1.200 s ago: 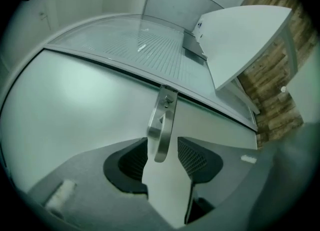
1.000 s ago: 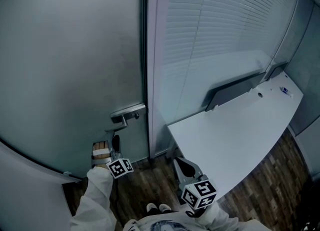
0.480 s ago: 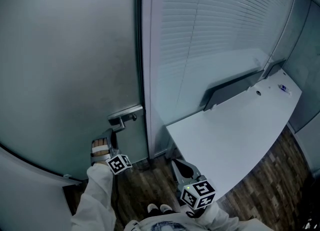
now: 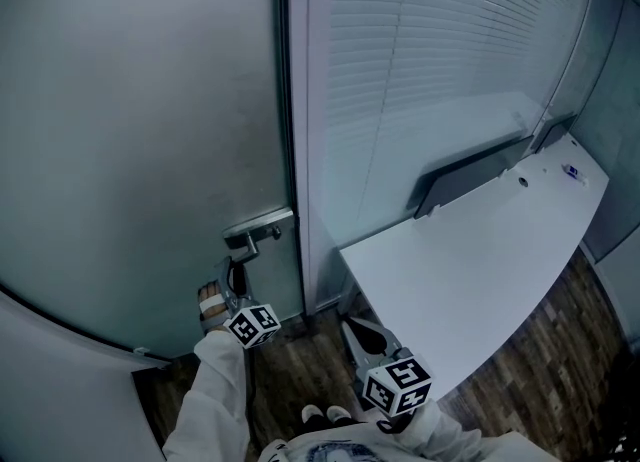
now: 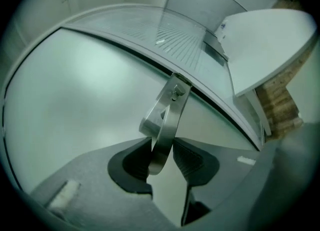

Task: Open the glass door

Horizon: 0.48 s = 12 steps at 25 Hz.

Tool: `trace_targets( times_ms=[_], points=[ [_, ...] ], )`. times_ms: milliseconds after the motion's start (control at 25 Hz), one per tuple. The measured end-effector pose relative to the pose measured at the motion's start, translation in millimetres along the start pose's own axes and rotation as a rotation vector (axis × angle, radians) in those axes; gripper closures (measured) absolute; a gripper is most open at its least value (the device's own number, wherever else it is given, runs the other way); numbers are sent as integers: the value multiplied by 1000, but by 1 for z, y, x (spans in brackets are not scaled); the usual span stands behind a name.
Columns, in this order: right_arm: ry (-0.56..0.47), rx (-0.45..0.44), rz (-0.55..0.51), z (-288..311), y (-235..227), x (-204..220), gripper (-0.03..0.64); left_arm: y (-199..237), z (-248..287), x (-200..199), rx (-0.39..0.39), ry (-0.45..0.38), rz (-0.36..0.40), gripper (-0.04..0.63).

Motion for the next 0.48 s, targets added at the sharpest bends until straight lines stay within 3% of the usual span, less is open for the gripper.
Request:
trace_targets(
  times_ms=[160,320,480],
  points=[
    [11,-7,4,2,1,1,612,-1,4,2,-11,-5,-92,462],
    [16,-16,2,-1,5,4,612,-9,3,14,42,9,-314,463],
    [17,-18,7,-4,7,2,612,-10,-5,12,57,12,-340,462]
  ],
)
Point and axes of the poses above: the fingertips, and each gripper's own axes: z forward along the fingers, y to its left, x out of its underside, the point moved 2 cm from there along -z, backward along the fingers, and after that the axes turned 15 degrees about -z, right-handed, at the moved point
